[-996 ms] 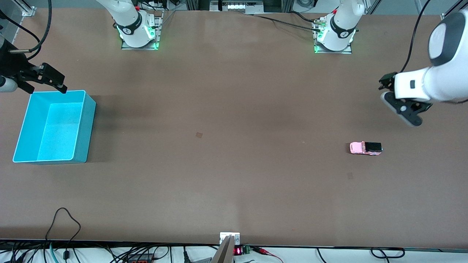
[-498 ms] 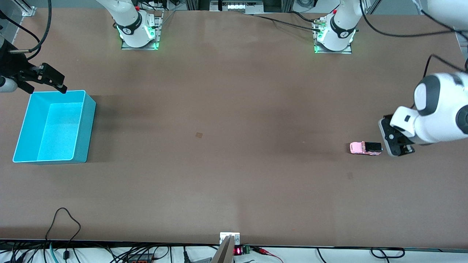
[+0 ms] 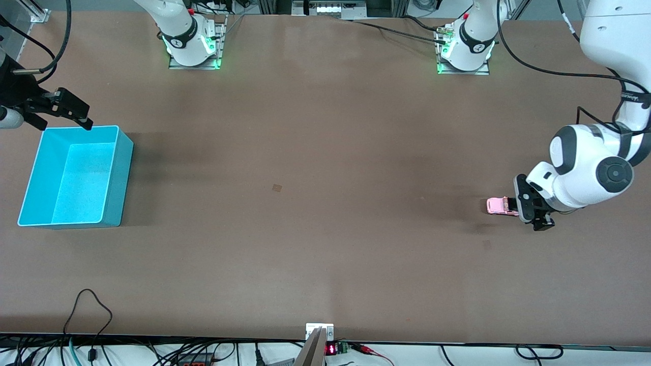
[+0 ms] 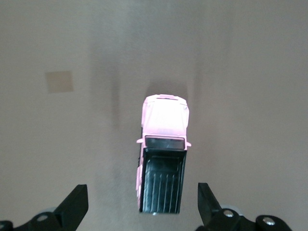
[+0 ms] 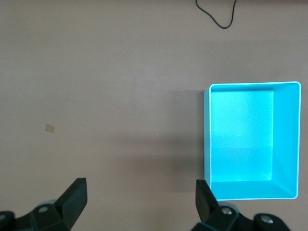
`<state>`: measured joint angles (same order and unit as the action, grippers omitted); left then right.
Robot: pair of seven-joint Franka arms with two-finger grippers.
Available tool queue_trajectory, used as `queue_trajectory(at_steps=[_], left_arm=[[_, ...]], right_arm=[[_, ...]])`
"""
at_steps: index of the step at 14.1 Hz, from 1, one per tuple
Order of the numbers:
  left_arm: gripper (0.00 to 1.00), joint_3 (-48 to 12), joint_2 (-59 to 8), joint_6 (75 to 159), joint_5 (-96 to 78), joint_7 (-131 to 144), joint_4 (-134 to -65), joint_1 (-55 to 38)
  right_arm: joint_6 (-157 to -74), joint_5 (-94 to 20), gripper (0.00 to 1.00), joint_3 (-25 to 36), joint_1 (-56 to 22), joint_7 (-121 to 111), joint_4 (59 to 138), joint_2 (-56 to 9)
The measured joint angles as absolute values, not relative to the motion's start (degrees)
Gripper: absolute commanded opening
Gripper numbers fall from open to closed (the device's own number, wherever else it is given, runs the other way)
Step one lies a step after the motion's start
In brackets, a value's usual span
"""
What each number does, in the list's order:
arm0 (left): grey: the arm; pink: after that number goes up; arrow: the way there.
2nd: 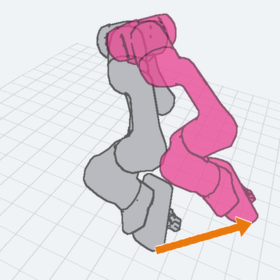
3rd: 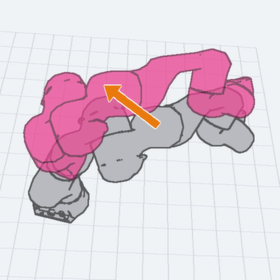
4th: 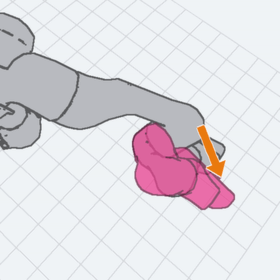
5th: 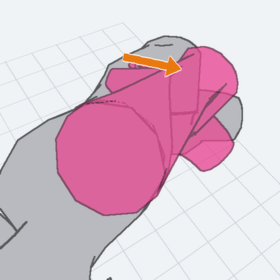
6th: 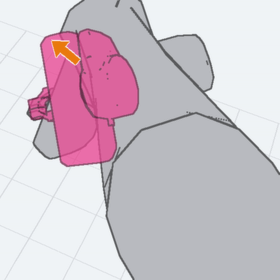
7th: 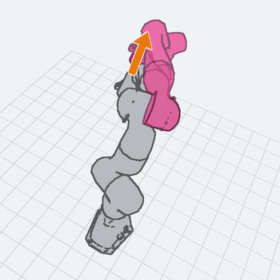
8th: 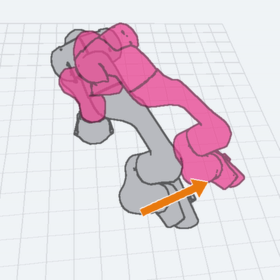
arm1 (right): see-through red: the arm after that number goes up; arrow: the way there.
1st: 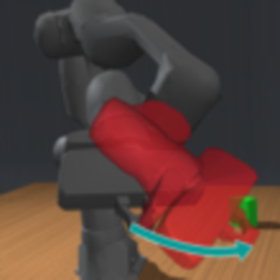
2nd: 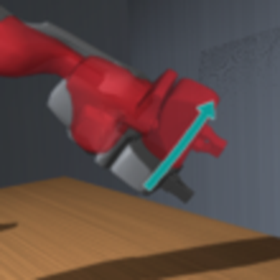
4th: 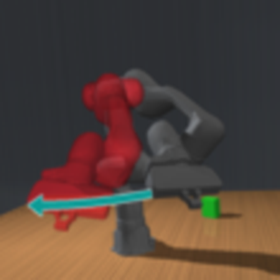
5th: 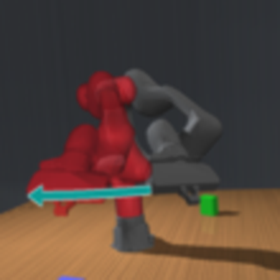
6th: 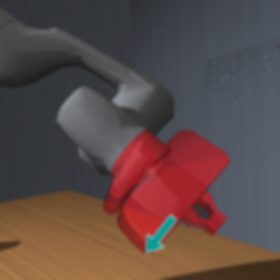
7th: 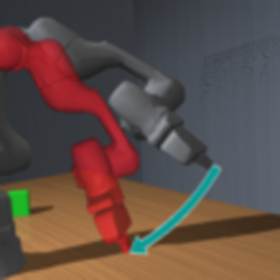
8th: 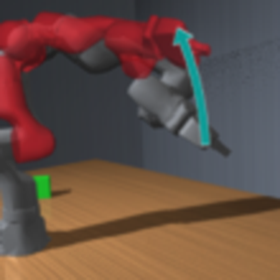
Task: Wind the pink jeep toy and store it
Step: 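Lower the left gripper and close it on the pink jeep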
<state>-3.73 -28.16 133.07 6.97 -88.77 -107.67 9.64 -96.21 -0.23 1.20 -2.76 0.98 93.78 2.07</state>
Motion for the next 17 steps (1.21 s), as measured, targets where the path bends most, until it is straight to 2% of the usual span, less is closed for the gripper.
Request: queue_trajectory(at_steps=[3,5,6,8,9,10,11,12,15,17], left_arm=[[0.97,-3.7,-28.8,137.1,7.0,-89.4,-110.3,10.2],[0.8,-3.7,-29.2,138.7,7.0,-89.5,-111.2,10.6],[0.75,-3.7,-29.5,139.0,7.0,-89.5,-111.2,10.7],[0.75,-3.7,-30.1,139.6,7.0,-89.7,-111.3,10.7],[0.7,-3.7,-30.6,140.3,7.0,-89.7,-111.4,10.7],[0.5,-3.7,-31.1,141.1,7.0,-89.7,-111.4,10.7],[0.35,-3.7,-31.6,141.6,7.0,-89.8,-111.4,10.7],[0.27,-3.7,-31.9,141.8,7.0,-90.5,-111.4,10.7],[0.15,-3.8,-32.0,141.8,7.0,-93.4,-111.4,10.7],[0.14,-4.0,-32.0,141.8,7.0,-93.6,-111.4,10.7]], right_arm=[[-96.2,-0.2,1.0,1.2,-2.7,1.0,93.8,2.1],[-96.2,-0.2,1.0,1.2,-2.7,1.0,93.8,2.1],[-96.2,-0.2,1.0,1.2,-2.7,1.0,93.8,2.1],[-96.2,-0.2,1.0,1.2,-2.6,0.9,93.8,2.1],[-96.2,-0.2,1.0,1.2,-2.6,0.9,93.8,2.1],[-96.2,-0.2,1.0,1.2,-2.6,0.8,93.8,2.1],[-96.2,-0.2,1.0,1.2,-2.6,0.8,93.8,2.1],[-96.2,-0.2,1.0,1.2,-2.6,0.8,93.8,2.1],[-96.2,-0.2,1.0,1.2,-2.6,0.8,93.8,2.1],[-96.2,-0.2,1.0,1.2,-2.5,0.8,93.8,2.1]])
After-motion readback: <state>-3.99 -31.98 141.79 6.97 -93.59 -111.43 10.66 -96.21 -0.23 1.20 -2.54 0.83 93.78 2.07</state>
